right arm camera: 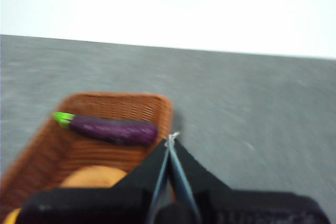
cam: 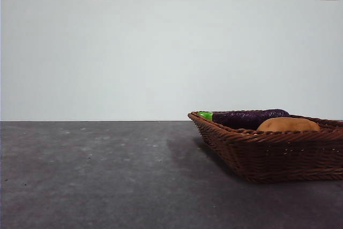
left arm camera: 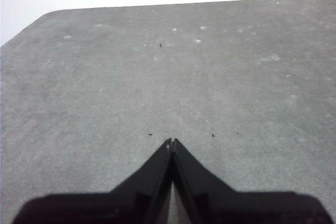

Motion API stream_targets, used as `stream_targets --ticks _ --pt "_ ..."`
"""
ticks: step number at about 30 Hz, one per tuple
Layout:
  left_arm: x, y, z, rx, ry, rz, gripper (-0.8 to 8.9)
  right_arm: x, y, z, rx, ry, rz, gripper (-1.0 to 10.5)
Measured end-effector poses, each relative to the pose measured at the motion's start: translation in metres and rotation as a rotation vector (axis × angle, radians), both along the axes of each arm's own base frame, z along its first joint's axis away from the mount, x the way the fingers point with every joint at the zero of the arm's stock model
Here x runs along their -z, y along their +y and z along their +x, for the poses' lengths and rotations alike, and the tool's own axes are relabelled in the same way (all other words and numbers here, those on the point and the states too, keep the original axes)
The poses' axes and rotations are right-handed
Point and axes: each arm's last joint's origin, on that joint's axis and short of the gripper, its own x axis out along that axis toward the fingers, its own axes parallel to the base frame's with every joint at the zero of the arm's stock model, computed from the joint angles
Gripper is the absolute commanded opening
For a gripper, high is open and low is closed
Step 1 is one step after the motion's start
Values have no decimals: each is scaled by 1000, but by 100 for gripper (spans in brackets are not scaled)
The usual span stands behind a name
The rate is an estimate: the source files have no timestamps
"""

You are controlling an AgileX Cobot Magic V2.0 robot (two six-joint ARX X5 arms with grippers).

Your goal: Help me put the vegetables on the table into the basket

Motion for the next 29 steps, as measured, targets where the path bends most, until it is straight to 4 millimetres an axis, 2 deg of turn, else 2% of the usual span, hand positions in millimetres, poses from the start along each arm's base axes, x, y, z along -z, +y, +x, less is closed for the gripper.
stream_targets --ticks 4,16,19,29 --pt "0 0 0 0 0 0 -3 31 0 -7 39 18 21 1" --pt "0 0 0 0 0 0 -3 86 0 -15 46 -7 48 1" --pt "0 0 0 0 0 0 -4 94 0 -14 50 11 68 1" --pt "1 0 0 0 8 -1 -4 94 0 -14 53 11 79 1"
